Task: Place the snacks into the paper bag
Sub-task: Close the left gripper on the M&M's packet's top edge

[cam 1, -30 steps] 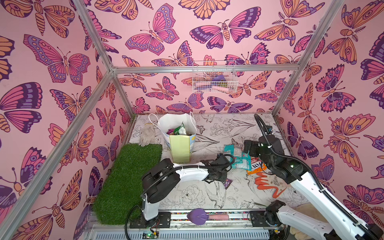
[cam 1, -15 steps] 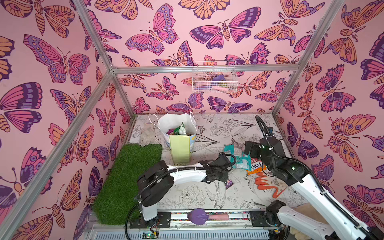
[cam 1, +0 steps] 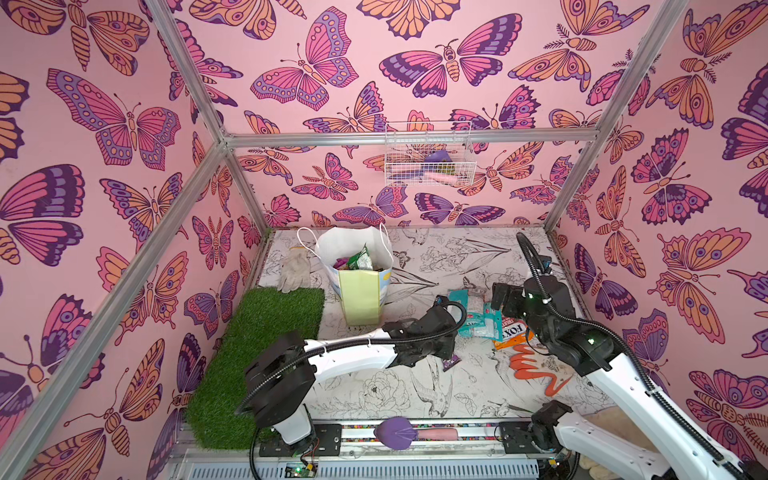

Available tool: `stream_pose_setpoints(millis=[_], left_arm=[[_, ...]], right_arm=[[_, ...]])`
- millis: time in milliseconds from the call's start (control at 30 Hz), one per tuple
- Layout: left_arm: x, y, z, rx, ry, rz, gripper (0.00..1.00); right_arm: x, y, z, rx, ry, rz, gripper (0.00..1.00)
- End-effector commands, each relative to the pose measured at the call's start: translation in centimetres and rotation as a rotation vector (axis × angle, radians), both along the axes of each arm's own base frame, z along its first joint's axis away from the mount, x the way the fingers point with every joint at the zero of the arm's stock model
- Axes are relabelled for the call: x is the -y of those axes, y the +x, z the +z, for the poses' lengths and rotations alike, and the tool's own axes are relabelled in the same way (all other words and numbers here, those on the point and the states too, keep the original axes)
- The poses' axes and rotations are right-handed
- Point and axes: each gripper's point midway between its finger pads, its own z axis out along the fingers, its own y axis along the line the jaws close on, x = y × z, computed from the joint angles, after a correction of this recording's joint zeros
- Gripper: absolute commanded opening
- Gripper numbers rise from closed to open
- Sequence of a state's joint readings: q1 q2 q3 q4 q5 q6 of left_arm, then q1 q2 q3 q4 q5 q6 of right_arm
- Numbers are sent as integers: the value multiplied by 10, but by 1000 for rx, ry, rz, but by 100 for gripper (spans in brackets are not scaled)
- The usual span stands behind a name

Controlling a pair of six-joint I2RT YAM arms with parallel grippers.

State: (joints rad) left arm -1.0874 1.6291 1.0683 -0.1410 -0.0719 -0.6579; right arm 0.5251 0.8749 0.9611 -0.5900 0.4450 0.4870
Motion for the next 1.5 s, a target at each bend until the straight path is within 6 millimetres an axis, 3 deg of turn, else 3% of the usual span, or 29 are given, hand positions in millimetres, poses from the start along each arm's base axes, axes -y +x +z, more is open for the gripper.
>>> stream_pose_setpoints(millis=[0,67,133,167,367,1033,1233,1467], left_arm=[[-3,0,6,43,-1,-6,12],[-2,-1,2,30,4,-9,18],[1,-2,-4,4,16,-11,50],[3,-3,-10,-16,22,-10,60],[5,-3,-36,-86,56,33,71],[9,3,-83,-153,187,67,68],[12,2,-93,-166,204,53,55],[3,-2,-107,-185,258,54,44]], right_arm=[[6,-1,0,8,9,-29,99],[6,-1,1,9,9,-29,99],[6,-2,0,8,10,-29,99],[6,-2,0,9,9,-30,99],[8,-2,0,9,5,-36,99],[10,-4,-3,5,4,-43,99],[11,-4,-1,8,4,-45,99],[10,-3,-1,8,11,-43,99]])
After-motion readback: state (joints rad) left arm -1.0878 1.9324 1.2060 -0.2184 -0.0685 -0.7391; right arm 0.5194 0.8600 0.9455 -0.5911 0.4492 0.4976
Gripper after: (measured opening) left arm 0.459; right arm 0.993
